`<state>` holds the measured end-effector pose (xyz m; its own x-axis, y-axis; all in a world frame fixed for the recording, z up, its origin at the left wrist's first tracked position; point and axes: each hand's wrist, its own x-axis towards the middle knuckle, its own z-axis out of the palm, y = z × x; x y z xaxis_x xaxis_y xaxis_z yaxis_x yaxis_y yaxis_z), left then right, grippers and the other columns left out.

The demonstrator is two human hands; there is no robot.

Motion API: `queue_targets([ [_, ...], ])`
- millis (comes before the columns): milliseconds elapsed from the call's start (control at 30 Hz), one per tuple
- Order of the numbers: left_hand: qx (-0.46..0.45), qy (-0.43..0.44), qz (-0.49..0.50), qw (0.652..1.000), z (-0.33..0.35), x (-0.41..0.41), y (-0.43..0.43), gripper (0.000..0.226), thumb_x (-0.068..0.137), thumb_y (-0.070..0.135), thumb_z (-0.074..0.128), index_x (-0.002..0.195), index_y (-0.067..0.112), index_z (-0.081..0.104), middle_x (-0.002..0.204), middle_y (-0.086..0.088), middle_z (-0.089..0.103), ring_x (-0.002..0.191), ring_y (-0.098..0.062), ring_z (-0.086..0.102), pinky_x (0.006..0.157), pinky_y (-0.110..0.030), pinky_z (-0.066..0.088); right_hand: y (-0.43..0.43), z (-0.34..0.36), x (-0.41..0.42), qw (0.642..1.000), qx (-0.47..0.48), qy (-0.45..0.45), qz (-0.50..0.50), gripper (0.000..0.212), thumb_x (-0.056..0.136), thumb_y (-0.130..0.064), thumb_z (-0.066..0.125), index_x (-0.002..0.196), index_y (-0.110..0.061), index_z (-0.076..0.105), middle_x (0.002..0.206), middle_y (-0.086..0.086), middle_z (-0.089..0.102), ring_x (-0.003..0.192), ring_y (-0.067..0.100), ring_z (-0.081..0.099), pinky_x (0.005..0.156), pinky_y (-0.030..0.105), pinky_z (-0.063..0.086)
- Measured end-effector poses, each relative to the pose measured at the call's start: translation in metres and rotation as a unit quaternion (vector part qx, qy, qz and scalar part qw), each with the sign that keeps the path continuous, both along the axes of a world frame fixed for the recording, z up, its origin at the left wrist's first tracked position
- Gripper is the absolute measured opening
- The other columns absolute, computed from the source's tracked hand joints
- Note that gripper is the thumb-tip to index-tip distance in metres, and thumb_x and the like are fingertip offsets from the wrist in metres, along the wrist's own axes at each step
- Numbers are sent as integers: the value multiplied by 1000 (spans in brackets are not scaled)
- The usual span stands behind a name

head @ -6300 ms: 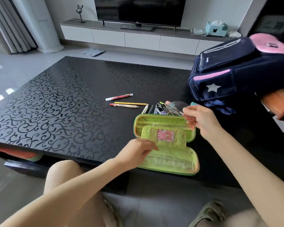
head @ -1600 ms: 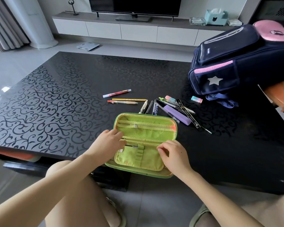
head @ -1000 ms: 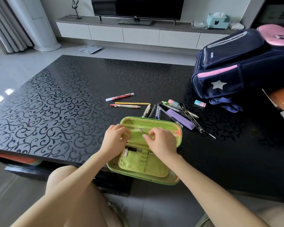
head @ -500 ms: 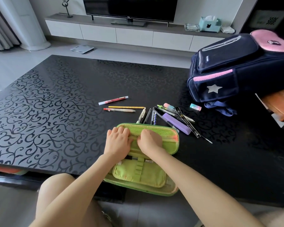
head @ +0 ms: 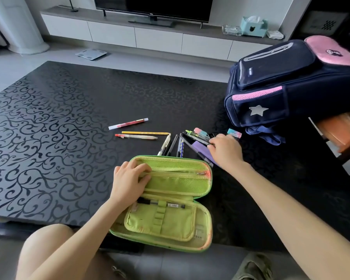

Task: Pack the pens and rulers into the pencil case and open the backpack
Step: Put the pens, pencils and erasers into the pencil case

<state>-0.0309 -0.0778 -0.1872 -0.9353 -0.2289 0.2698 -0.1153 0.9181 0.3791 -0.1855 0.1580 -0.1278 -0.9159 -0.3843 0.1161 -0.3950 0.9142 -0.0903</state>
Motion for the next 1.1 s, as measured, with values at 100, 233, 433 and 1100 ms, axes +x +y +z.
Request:
queue_targets([
  [100, 60, -12, 1, 998, 3, 0, -2, 7, 78, 26, 70, 85, 26, 68, 88, 4, 61, 87, -24, 52, 76, -33, 31, -18, -11, -26, 994, 108, -8, 24, 29, 93, -27, 48, 112, -10, 61, 113, 7, 61, 105, 30, 49, 86, 37, 38],
  [233, 81, -17, -2, 997, 4, -1, -3, 9, 76, 24, 74, 83, 26, 70, 83, 8, 56, 87, -21, 51, 77, -32, 31, -32, -11, -39, 981, 193, 16, 27, 22, 89, -13, 47, 103, -15, 64, 110, 5, 62, 108, 26, 48, 90, 36, 34],
  [433, 90, -7, -5, 996, 4, -1, -4, 8, 75, 26, 73, 82, 27, 70, 80, 11, 51, 84, -20, 50, 76, -35, 35, -35, -16, -41, 963, 254, 58, 70, 25, 89, -7, 45, 95, -17, 67, 98, 0, 66, 102, 23, 49, 85, 35, 33],
  [1100, 129, 68, 2, 989, 16, 15, 8, 16, 64, 15, 81, 73, 23, 71, 83, 3, 54, 87, -17, 45, 81, -35, 34, -78, 53, 51, 876, -425, -208, 93, 15, 83, -18, 66, 76, -8, 75, 75, 17, 72, 64, 19, 60, 67, 46, 54],
])
